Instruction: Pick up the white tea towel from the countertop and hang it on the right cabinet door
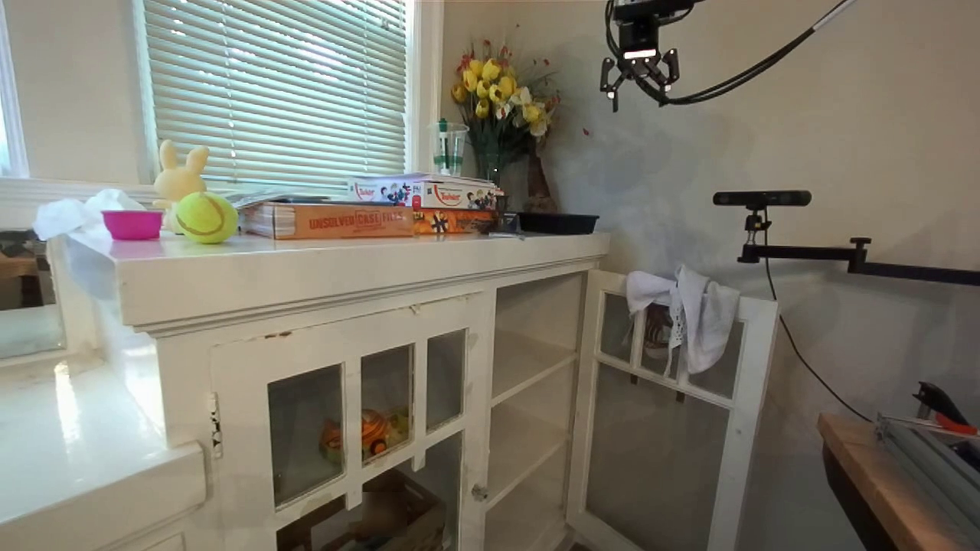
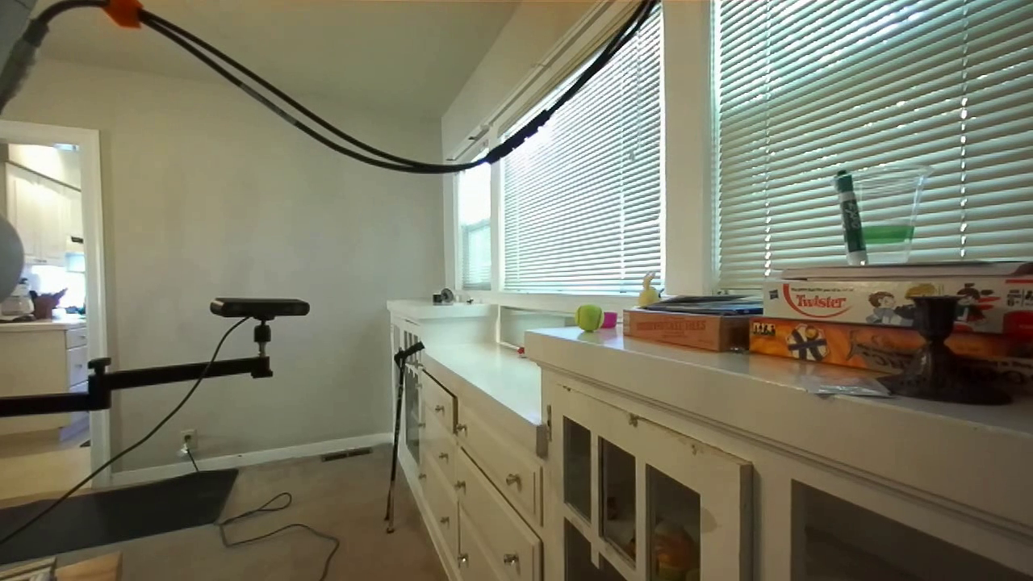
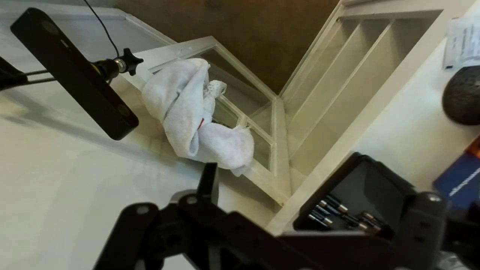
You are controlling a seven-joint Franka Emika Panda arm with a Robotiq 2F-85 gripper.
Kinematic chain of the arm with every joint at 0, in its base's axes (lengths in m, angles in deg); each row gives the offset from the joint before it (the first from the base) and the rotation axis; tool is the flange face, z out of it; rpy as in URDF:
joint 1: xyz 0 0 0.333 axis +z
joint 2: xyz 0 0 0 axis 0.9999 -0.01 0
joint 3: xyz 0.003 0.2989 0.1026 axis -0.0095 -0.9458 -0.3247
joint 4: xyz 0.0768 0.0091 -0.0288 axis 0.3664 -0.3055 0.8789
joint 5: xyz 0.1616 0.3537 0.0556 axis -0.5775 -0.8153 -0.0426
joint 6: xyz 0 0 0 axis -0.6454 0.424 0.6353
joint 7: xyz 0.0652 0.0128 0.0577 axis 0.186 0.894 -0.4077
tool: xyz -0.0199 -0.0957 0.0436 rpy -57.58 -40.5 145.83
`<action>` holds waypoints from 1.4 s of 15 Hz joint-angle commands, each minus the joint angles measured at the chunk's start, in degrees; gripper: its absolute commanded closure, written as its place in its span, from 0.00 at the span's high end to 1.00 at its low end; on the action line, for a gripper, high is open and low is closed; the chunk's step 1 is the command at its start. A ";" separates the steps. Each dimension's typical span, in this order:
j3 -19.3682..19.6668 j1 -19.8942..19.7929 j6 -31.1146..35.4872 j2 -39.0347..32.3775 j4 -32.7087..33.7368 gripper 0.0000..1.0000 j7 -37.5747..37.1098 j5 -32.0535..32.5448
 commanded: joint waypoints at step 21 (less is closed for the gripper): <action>-17.82 1.95 -4.22 -3.23 2.33 1.00 43.90 -8.54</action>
